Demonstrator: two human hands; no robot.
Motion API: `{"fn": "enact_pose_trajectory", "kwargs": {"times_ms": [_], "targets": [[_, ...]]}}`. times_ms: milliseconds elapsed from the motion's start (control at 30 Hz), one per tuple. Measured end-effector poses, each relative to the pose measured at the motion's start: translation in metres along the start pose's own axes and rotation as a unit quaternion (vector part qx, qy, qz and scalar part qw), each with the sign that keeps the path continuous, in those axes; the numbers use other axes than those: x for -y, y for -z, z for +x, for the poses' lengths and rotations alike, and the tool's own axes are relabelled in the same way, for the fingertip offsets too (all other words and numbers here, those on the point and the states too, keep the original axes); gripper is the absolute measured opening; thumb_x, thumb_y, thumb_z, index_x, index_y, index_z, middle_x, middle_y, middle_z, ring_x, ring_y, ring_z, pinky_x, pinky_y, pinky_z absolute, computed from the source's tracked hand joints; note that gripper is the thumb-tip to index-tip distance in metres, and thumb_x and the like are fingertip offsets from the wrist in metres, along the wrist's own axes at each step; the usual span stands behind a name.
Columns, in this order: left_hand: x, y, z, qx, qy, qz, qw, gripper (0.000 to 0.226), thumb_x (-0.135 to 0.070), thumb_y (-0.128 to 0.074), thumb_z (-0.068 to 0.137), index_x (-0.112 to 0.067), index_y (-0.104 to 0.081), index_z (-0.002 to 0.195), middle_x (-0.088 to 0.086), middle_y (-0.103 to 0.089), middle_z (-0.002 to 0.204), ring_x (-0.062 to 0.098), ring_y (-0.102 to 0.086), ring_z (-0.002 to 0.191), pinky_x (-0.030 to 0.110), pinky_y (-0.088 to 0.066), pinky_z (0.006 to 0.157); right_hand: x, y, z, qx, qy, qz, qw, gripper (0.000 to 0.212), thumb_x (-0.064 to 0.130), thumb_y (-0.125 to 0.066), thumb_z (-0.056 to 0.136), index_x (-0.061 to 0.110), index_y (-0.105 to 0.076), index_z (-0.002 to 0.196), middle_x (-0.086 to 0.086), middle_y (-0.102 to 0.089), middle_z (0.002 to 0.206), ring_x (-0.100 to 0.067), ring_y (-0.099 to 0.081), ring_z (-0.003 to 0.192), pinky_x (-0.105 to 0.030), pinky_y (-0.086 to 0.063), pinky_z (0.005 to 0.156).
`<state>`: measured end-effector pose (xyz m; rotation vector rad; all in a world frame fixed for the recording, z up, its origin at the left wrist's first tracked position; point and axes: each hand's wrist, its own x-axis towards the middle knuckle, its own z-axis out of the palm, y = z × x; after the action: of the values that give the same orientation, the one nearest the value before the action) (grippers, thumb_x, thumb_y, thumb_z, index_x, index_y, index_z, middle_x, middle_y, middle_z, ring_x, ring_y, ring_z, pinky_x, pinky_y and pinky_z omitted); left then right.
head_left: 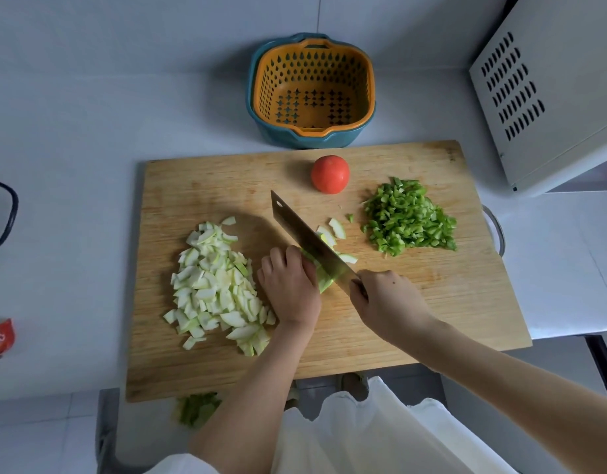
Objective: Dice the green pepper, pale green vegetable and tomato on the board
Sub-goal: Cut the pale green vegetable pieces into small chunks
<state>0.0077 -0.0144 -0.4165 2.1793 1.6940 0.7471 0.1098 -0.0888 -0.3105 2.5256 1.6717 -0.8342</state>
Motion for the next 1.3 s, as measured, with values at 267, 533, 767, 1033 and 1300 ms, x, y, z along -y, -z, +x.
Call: {"fn": "enact_pose_trajectory", "kwargs": {"times_ms": [267, 533, 767, 1033, 1300], "targets": [[0.001, 0.0, 0.0, -0.001, -0.004, 0.0, 1.0, 0.02, -0.018, -0.039, 0.083, -0.006, -0.052, 0.073, 0.011, -0.052, 0.073, 0.029, -0.049, 0.068, 0.037, -0.04, 0.061, -0.001, 0.004, -0.011, -0.028, 0.008, 0.006, 1.0, 0.028, 0.025, -0.035, 0.099, 0.015, -0.04, 0.073, 0.005, -0.036, 0.054, -0.012, -0.031, 0.043, -0.026, -0.02, 0.042], [0.001, -0.002, -0.001, -0.013, -0.009, 0.001, 1.0, 0.018, -0.017, -0.039, 0.082, -0.006, -0.052, 0.074, 0.011, -0.051, 0.074, 0.029, -0.048, 0.068, 0.037, -0.04, 0.06, -0.008, 0.008, -0.019, -0.007, -0.003, -0.015, 1.0, 0.027, 0.027, -0.035, 0.098, 0.018, -0.04, 0.073, 0.006, -0.038, 0.056, -0.012, -0.033, 0.045, -0.025, -0.023, 0.042], [0.003, -0.003, 0.0, -0.011, -0.014, 0.002, 1.0, 0.02, -0.017, -0.039, 0.082, -0.005, -0.052, 0.072, 0.012, -0.051, 0.071, 0.028, -0.048, 0.066, 0.036, -0.039, 0.058, 0.0, 0.015, -0.019, -0.02, 0.015, -0.024, 0.999, 0.029, 0.027, -0.034, 0.098, 0.017, -0.039, 0.071, 0.004, -0.037, 0.054, -0.014, -0.032, 0.043, -0.027, -0.022, 0.042], [0.001, -0.001, -0.001, -0.008, 0.003, 0.003, 1.0, 0.017, -0.018, -0.041, 0.081, -0.007, -0.052, 0.073, 0.01, -0.052, 0.075, 0.029, -0.049, 0.07, 0.037, -0.041, 0.061, 0.01, -0.006, 0.006, -0.004, -0.003, -0.004, 1.0, 0.037, 0.026, -0.034, 0.099, 0.02, -0.029, 0.063, 0.004, -0.036, 0.056, -0.013, -0.031, 0.045, -0.026, -0.021, 0.043], [0.001, -0.002, 0.001, -0.019, -0.01, 0.001, 1.0, 0.018, -0.015, -0.04, 0.081, -0.006, -0.051, 0.071, 0.012, -0.051, 0.07, 0.028, -0.048, 0.065, 0.035, -0.039, 0.057, 0.003, 0.001, -0.013, -0.045, 0.011, 0.024, 0.999, 0.03, 0.024, -0.037, 0.097, 0.016, -0.036, 0.069, 0.004, -0.036, 0.051, -0.014, -0.031, 0.041, -0.027, -0.019, 0.042]]}}
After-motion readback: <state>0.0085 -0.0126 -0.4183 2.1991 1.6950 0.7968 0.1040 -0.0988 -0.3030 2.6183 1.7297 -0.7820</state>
